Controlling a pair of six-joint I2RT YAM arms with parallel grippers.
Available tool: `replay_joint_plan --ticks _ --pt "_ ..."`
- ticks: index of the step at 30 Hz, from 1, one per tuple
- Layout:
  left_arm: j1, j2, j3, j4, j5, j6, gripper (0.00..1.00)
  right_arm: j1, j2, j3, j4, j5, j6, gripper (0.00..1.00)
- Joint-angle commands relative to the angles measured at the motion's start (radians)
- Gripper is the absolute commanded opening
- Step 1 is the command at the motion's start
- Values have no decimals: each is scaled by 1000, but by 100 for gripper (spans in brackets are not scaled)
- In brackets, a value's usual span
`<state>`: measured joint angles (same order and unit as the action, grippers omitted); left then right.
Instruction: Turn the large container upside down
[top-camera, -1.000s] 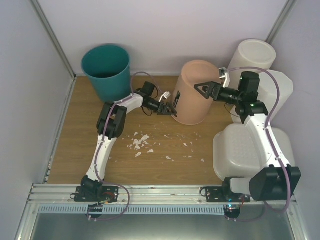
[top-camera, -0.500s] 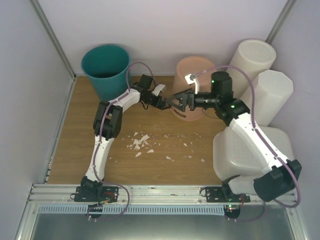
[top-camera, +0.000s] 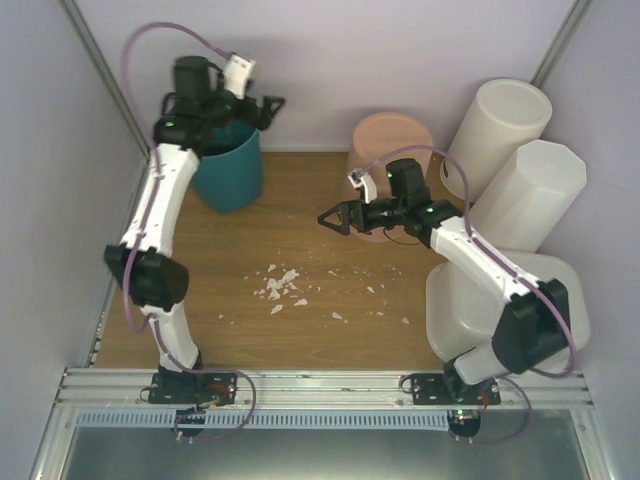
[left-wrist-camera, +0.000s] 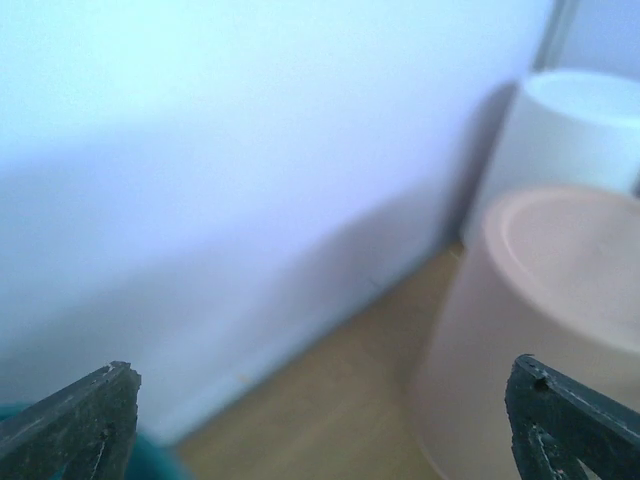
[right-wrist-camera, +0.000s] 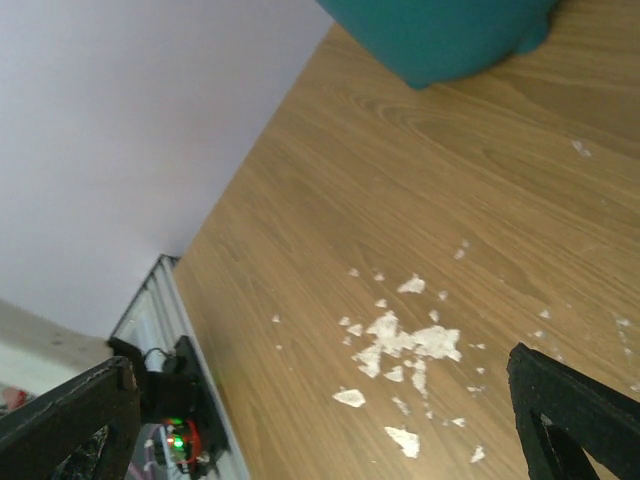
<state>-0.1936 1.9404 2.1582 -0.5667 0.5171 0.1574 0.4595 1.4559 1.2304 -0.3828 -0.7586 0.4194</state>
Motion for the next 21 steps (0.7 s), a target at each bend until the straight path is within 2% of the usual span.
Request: replay_joint_plan --ticks 1,7,12,15,21 --pt "40 -125 2 -41 -102 140 99 16 139 24 11 56 -52 100" --pt "51 -209 -154 -179 -245 333 99 -29 371 212 -137 244 -168 100" --pt "89 -253 -319 -216 -246 404 99 -118 472 332 -217 264 -227 100" --pt "91 -239 -319 -265 -251 449 99 -170 528 398 -270 251 -269 100" --pt "94 -142 -218 -347 -303 515 99 -254 681 593 -422 222 -378 100"
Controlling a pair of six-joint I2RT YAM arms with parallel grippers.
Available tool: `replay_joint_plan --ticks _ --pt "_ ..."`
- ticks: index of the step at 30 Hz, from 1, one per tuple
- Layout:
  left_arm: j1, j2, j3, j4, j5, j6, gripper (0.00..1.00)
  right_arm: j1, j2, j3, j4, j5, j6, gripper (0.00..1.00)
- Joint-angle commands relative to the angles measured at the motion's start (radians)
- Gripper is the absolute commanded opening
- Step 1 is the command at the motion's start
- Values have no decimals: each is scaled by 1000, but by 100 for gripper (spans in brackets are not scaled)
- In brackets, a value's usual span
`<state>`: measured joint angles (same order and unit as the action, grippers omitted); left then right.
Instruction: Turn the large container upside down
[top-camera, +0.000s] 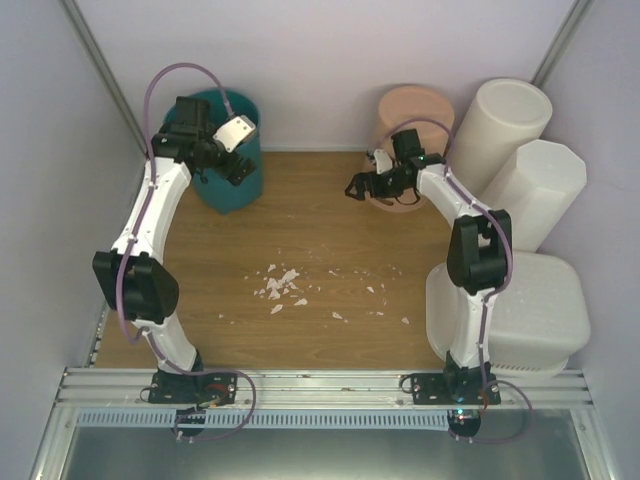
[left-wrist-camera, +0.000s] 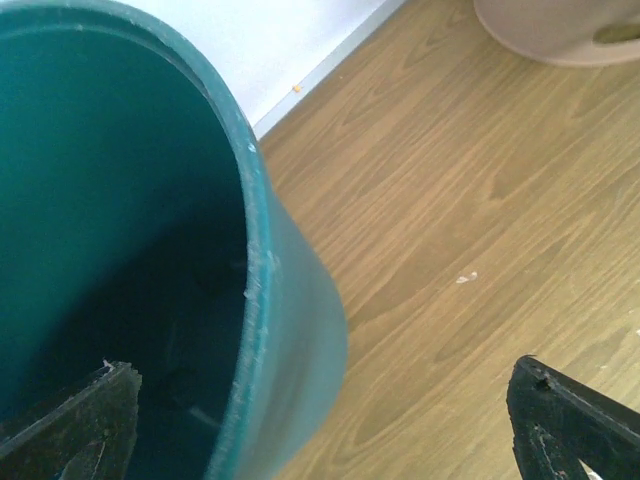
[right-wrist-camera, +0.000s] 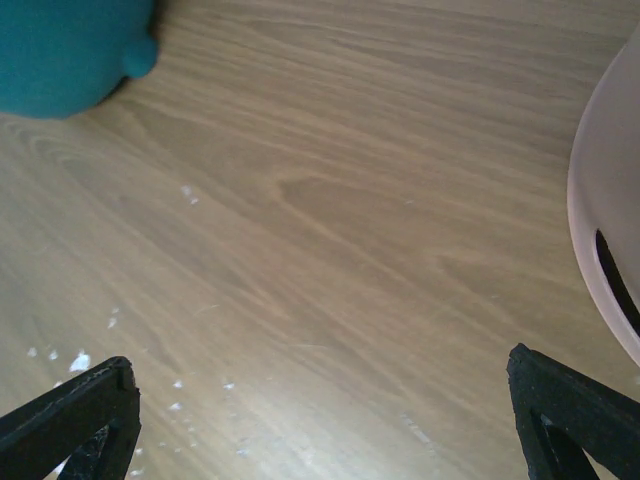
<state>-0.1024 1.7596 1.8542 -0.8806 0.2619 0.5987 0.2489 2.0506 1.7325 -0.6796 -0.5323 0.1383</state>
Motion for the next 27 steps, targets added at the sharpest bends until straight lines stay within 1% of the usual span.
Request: replay_joint_plan --ticks 1,4,7,9,12,14,16,17,19,21,23,25,26,27 --pt "6 56 106 -46 -52 78 99 -53 102 116 -133 -4 -100 100" --pt "7 102 150 -78 -66 93 99 -80 134 155 -131 -12 -106 100" --pt "10 148 184 -106 -90 111 99 -98 165 206 -155 34 -112 100" --pt "14 183 227 -152 -83 122 99 -112 177 236 -174 63 -105 100" --pt "14 227 289 -244 -72 150 99 -120 151 228 -172 83 -95 100" --pt "15 248 311 -278 -83 172 96 -119 116 205 -171 72 -91 100" --pt "16 263 315 -300 -106 195 90 -118 61 157 -148 28 -82 100" --pt "16 271 317 -312 -117 207 85 -116 28 129 -133 8 -76 100" --pt "15 287 323 -335 -135 215 68 -109 -46 67 -104 -27 -65 100" --pt "16 302 337 -363 -138 219 47 -95 -118 6 -83 -45 -56 100" --pt "15 310 351 -378 -142 216 29 -81 -181 -27 -81 -48 -50 100" --pt "14 307 361 -387 -141 215 6 -69 -235 -46 -91 -49 -45 100" --pt "13 303 366 -389 -138 214 2 -63 -269 -54 -94 -49 -42 100" --pt "11 295 374 -395 -136 214 0 -57 -293 -62 -97 -48 -37 100"
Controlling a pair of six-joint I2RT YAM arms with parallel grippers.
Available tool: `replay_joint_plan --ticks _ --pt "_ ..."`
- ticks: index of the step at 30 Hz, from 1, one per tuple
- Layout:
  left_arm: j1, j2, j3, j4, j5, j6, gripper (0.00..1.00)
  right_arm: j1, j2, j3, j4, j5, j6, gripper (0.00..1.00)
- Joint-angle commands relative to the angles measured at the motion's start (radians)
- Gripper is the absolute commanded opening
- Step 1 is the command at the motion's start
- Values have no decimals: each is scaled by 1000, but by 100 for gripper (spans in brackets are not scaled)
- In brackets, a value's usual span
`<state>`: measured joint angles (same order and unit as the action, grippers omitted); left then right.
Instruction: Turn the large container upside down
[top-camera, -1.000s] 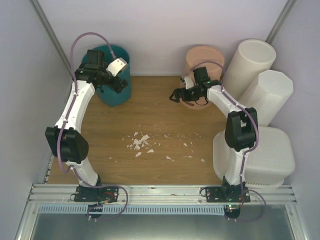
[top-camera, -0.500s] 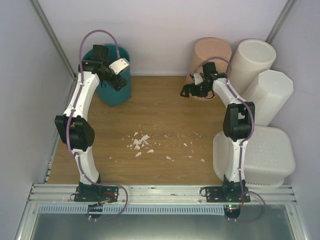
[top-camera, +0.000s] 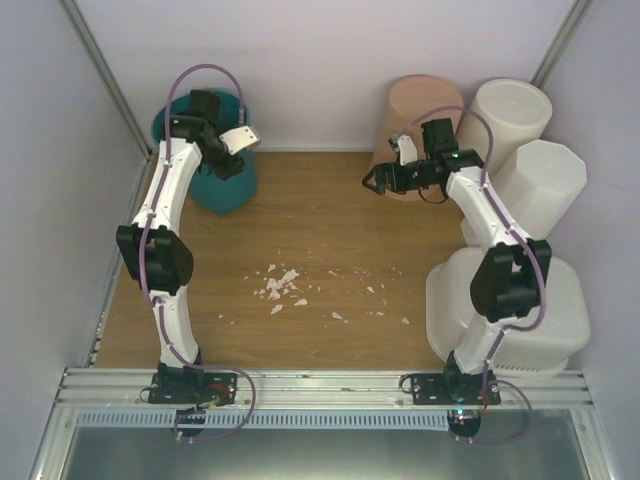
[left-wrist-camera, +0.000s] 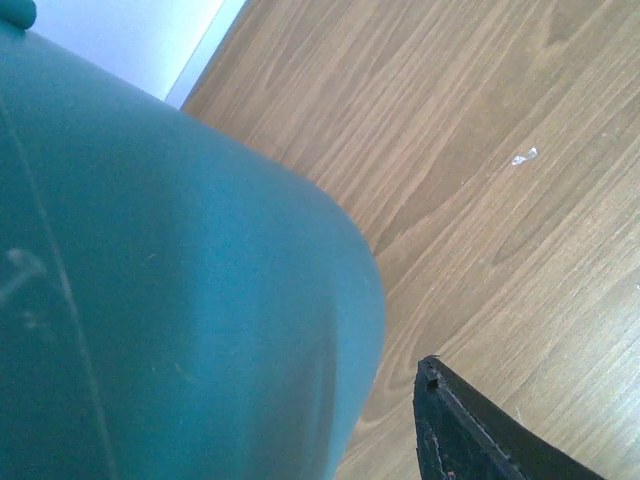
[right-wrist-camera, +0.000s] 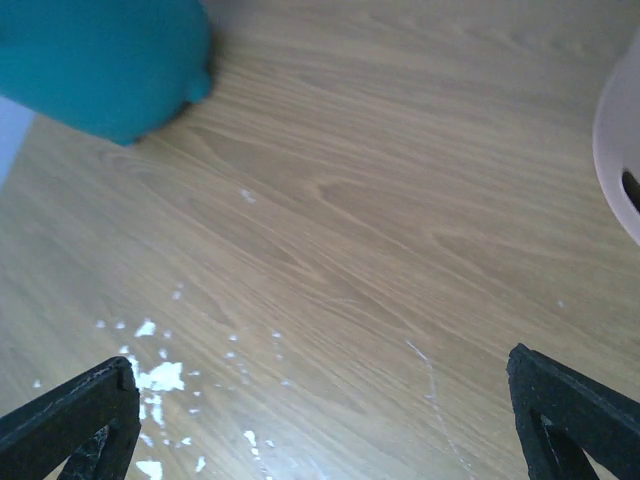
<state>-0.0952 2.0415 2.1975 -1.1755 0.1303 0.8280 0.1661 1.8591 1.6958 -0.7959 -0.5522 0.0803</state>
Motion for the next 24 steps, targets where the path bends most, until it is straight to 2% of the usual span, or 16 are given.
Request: replay_joint_plan --ticks 1,9,10,12,14,16,20,24 --pt "0 3 37 -103 1 -17 0 31 -123 -31 17 -30 24 100" --pt "-42 -88 55 -91 97 -29 2 46 -242 -64 17 -43 69 100" --pt "-50 -89 43 -87 83 -27 7 47 -246 -66 15 -43 73 100" --pt "-58 -81 18 -79 50 -26 26 52 -254 -76 16 -44 77 100" --pt "-58 -66 0 -80 28 -27 52 56 -261 -91 20 -45 79 100" --pt "-58 -56 -21 -74 -2 -27 68 57 -269 -107 24 -45 80 100" --pt "-58 -68 -63 16 -99 -32 75 58 -283 -133 28 -42 80 100" --pt "-62 -91 -61 54 -120 -26 78 58 -296 -154 33 -37 83 100"
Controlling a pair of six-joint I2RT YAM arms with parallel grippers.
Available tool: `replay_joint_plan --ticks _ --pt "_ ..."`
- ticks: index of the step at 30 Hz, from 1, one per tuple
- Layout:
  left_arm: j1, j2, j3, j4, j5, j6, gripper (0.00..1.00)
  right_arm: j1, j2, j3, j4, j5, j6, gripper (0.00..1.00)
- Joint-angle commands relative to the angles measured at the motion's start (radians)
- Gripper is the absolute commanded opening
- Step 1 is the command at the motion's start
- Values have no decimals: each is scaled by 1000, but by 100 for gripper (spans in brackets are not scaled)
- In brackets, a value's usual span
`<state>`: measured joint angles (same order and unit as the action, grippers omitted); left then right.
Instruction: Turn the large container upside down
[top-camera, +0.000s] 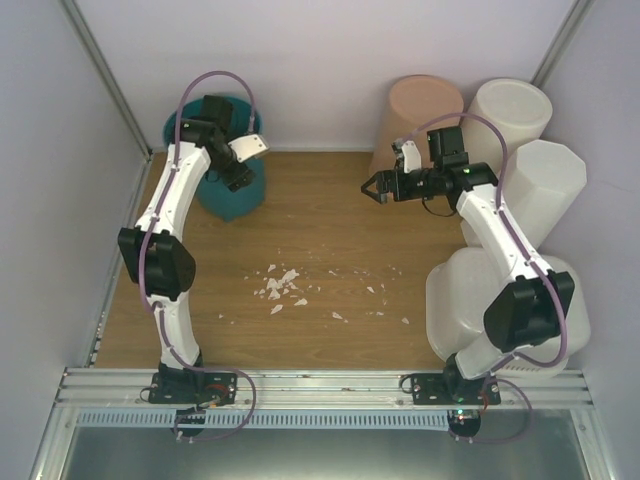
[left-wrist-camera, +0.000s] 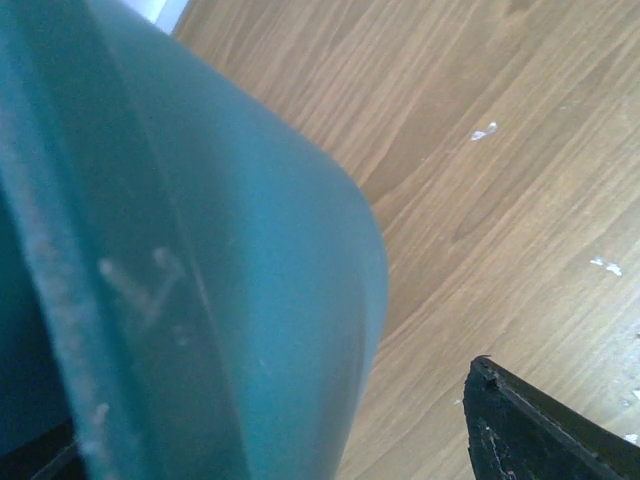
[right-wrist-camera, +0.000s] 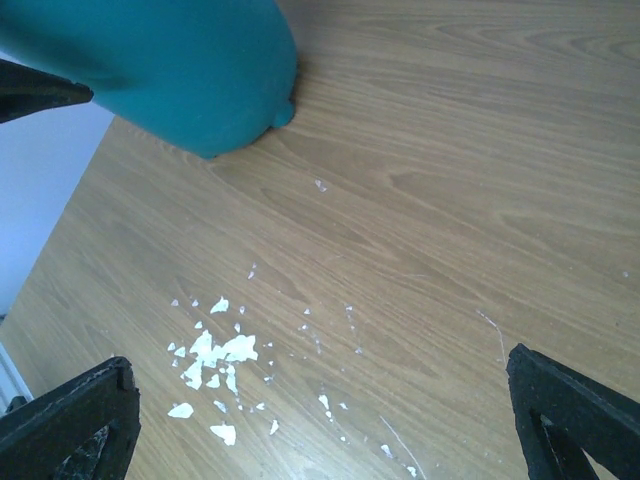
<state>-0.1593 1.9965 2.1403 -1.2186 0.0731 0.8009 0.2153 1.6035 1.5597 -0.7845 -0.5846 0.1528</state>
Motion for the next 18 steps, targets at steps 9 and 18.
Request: replay_joint_plan --ticks 9,18 --pt "-14 -148 -13 170 -107 31 82 9 -43 -30 32 1 24 100" --pt "-18 -124 -122 73 -78 61 60 12 -53 -17 35 4 43 100"
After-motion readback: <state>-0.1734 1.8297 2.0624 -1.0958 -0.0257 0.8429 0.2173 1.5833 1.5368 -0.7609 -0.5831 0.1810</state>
